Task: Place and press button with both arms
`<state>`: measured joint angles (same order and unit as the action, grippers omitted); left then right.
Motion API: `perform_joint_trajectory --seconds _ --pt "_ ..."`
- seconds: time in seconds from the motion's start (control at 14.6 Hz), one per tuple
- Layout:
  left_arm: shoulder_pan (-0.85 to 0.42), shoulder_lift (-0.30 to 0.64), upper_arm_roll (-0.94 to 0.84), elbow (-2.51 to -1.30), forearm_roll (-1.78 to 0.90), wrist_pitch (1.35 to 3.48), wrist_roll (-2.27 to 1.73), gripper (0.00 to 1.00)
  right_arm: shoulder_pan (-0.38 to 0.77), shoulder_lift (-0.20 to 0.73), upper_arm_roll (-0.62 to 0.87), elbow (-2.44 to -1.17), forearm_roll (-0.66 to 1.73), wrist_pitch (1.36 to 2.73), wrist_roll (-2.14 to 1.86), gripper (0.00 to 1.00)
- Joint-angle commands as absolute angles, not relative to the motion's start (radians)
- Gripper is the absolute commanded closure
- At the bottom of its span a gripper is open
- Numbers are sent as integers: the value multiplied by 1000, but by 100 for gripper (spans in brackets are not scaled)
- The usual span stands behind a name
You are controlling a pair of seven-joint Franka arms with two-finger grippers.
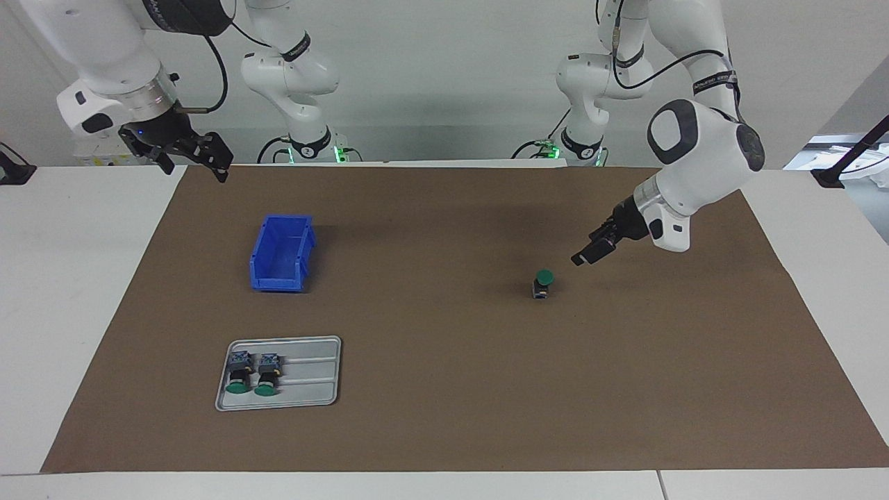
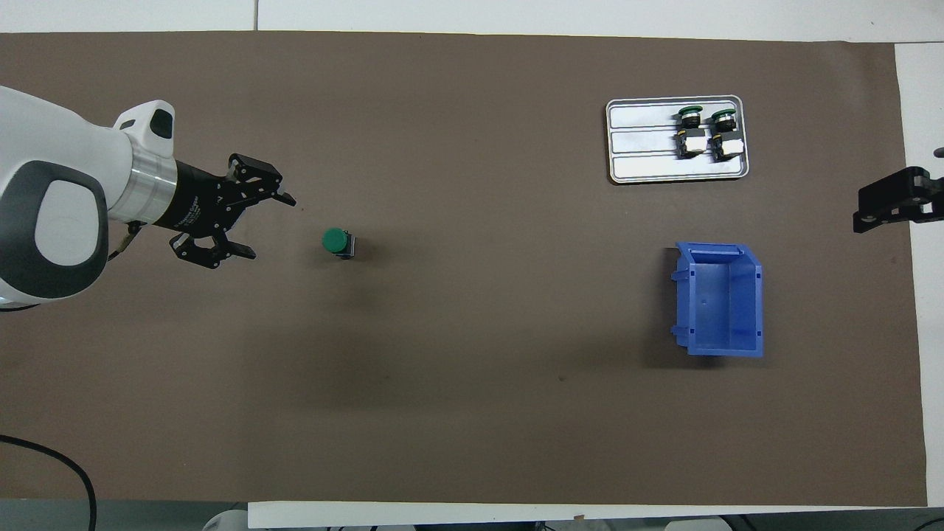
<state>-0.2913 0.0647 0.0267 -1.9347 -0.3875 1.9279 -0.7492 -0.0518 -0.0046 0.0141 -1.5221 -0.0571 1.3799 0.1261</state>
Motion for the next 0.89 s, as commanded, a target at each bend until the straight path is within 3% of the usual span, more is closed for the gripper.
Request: perform_joint_trajectory --seconds 0.0,0.07,0.21,0.34,0.62,0.82 --pt "-346 97 31 -1879 -226 1891 -747 15 -57 -23 12 -1545 -44 1381 101 1" --pt "-368 100 29 -1876 -172 1901 -744 24 -57 -23 12 -1545 -43 1381 101 1" --pt "-393 112 28 -1859 -146 1913 -739 57 -57 -23 12 -1545 -44 1381 101 1" --pt "-429 130 28 -1845 -108 1910 -700 73 -55 -23 12 -1545 -43 1381 101 1" --pt "-475 192 25 -1822 -60 1917 -689 96 -57 -23 12 -1545 -43 1381 101 1" --pt "-492 212 25 -1835 -25 1959 -684 99 -57 -23 12 -1545 -43 1381 101 1"
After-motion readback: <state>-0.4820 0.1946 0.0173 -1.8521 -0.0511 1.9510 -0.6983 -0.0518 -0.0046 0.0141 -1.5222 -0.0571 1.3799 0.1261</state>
